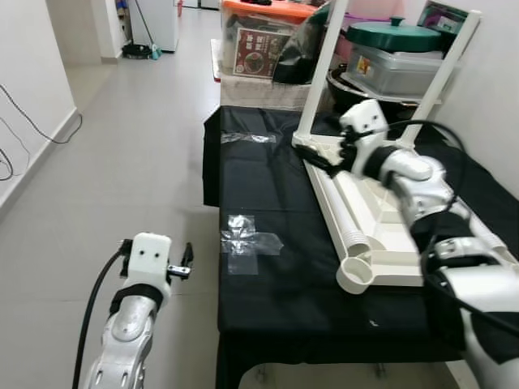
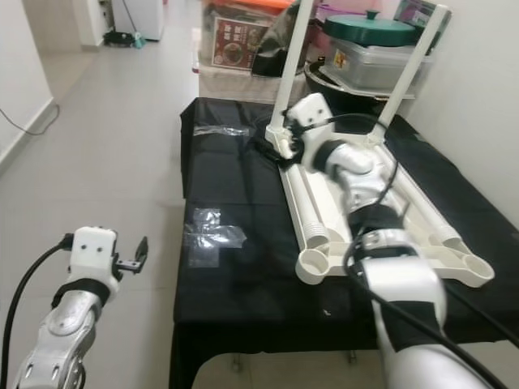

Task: Building children table

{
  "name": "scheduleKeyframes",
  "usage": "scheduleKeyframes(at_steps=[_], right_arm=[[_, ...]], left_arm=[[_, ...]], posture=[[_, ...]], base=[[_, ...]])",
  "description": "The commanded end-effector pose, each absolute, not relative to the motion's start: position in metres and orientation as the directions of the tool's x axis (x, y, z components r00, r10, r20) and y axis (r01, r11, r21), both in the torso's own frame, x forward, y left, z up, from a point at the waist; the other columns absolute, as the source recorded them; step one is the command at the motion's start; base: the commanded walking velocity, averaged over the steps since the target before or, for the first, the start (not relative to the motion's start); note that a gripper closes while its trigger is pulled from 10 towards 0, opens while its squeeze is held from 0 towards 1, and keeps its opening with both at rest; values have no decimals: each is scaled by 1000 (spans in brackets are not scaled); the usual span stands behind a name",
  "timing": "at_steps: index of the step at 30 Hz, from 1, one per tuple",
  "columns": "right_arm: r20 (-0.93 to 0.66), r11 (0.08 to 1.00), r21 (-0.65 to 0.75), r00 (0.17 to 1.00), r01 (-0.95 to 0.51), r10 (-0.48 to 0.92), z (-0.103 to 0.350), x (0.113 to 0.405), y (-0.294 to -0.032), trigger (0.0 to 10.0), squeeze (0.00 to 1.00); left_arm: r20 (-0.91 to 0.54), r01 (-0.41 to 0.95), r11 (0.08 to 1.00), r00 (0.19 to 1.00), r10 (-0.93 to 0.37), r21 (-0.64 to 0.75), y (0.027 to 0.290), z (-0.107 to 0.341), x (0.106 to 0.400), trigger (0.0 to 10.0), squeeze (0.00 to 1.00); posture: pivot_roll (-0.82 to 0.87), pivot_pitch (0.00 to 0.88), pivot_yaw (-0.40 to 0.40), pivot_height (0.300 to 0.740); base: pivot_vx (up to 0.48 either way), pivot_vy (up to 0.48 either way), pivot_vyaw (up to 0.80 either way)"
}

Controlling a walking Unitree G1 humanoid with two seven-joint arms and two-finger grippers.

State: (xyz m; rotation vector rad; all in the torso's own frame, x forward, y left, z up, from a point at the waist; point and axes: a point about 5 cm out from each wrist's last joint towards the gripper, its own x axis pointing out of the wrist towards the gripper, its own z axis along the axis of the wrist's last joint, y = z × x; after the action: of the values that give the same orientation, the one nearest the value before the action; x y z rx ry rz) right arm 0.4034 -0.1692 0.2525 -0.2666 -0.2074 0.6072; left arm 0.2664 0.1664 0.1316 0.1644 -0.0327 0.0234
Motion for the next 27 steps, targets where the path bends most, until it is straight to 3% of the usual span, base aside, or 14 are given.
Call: scheduleKeyframes(at_steps=[1,2,3,4,6,8,12,27], right_arm=[[129,812,-273,817,-516,562,248,403,-171,10000,0],[231,850,-236,823,-471,520,235,396,-148,10000,0],[231,850,-236,823,-471,520,235,396,-148,10000,0],[316,878,-221,820,-425,477,224,384,-132,10000,0],[316,878,-221,820,-425,477,224,384,-132,10000,0],[412,917,-133,821,-376,396,207,356,-113,10000,0],[421,923,-112,824,-369,381,203,347,-109,10000,0],[428,942,-68,844,-328,324,207,329,-91,10000,0]], left_arm=[[41,-12,987,999,6,161,164,133,266,10000,0],[52,-9,986,999,1,165,165,136,266,10000,0],[52,-9,986,999,1,165,165,136,266,10000,0],[63,-4,986,998,-7,168,165,138,264,10000,0],[63,-4,986,998,-7,168,165,138,264,10000,0],[82,4,985,996,-19,175,166,144,259,10000,0],[90,6,985,996,-22,171,166,146,256,10000,0],[99,12,980,995,-33,199,170,150,256,10000,0]], posture=[[142,0,-123,740],[146,0,-111,740],[146,0,-111,740],[150,0,-107,740],[150,0,-107,740],[150,0,-96,740],[145,0,-90,740],[146,0,-73,740]], base=[[0,0,0],[0,0,0],[0,0,0],[0,0,0],[0,0,0],[0,0,0],[0,0,0],[0,-474,0]])
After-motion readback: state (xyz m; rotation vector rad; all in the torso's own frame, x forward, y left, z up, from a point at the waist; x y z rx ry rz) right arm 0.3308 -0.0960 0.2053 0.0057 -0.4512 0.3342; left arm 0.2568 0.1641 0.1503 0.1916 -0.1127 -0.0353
